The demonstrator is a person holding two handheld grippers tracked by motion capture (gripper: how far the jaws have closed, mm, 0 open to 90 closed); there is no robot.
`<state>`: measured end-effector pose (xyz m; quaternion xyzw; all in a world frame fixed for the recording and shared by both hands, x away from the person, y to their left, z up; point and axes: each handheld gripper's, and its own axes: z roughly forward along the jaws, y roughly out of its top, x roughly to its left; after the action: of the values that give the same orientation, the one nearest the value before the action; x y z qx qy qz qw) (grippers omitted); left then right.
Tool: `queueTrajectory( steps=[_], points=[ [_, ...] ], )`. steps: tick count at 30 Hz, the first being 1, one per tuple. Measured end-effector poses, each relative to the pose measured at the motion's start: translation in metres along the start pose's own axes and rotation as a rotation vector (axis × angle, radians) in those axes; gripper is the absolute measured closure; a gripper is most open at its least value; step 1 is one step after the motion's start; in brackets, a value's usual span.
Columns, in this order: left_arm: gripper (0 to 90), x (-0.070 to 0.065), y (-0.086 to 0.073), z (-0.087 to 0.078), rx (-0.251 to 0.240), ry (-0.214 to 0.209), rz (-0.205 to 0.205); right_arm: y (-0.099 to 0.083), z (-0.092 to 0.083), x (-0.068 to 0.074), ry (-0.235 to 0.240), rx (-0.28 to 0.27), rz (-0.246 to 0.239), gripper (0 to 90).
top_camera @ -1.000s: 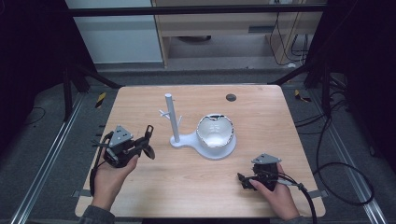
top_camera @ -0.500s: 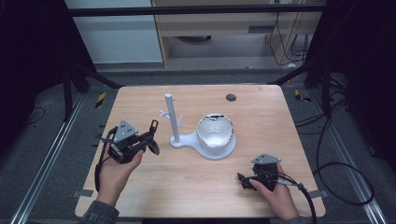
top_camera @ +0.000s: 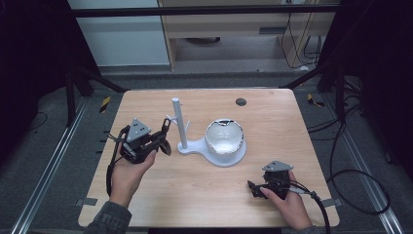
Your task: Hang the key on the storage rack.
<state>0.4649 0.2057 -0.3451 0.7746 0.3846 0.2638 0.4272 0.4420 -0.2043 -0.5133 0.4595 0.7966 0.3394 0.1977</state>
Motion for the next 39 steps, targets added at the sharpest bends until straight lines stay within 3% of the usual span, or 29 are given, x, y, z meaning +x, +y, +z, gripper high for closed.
queueTrajectory(
  steps=[26,39],
  points=[
    [80.4,0.001,-0.002,0.030,0.042,0.015,-0.006,0.000,0.000,0.000,0.000,0.000,0.000,0.5],
    [80.4,0.000,-0.004,0.043,0.028,0.013,-0.028,0.000,0.000,0.000,0.000,0.000,0.000,0.5]
  ],
)
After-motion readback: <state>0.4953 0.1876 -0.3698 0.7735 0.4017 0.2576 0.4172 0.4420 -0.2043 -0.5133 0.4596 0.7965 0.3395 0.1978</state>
